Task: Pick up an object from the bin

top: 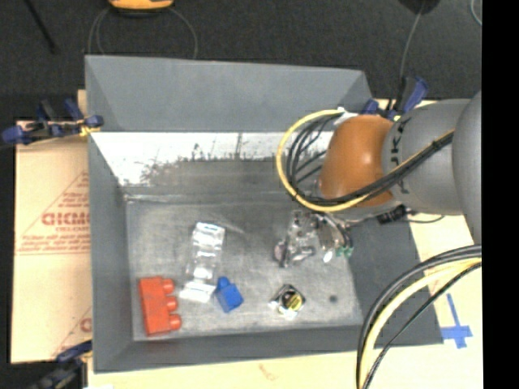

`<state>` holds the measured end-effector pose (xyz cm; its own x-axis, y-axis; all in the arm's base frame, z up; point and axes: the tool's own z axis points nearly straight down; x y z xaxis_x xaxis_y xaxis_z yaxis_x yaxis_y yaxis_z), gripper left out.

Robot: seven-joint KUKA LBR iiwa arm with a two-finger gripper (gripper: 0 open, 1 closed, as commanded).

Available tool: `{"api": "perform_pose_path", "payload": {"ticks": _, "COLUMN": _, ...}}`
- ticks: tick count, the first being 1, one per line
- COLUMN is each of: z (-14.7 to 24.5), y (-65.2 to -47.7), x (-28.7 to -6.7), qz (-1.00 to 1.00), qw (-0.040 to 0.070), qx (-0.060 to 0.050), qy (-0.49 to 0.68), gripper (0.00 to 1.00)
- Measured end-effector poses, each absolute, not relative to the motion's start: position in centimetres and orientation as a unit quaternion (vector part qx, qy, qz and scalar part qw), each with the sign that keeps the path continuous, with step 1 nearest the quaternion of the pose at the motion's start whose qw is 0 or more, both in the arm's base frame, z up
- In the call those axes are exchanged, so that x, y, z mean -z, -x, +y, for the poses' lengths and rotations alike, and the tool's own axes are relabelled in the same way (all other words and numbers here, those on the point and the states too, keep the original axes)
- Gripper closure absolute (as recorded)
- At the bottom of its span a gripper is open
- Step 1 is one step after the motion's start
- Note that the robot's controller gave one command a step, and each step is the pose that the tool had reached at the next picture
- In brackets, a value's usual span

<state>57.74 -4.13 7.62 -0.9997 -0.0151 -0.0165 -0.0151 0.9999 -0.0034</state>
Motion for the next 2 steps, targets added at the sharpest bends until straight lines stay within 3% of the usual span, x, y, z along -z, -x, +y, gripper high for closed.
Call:
{"api": "perform_pose_path", "payload": {"ticks": 1, "z": -4.9, "y": -62.9, "x": -8.8, "qz": 0.976, "qw": 0.004, "qx": 0.002, "qy": 0.219, "gripper": 1.00}}
{"api": "perform_pose_path", "payload": {"ticks": 2, "z": -3.2, "y": -62.1, "x": -18.2, "qz": 0.975, "qw": 0.006, "qx": 0.002, "qy": 0.222, "gripper": 1.00}}
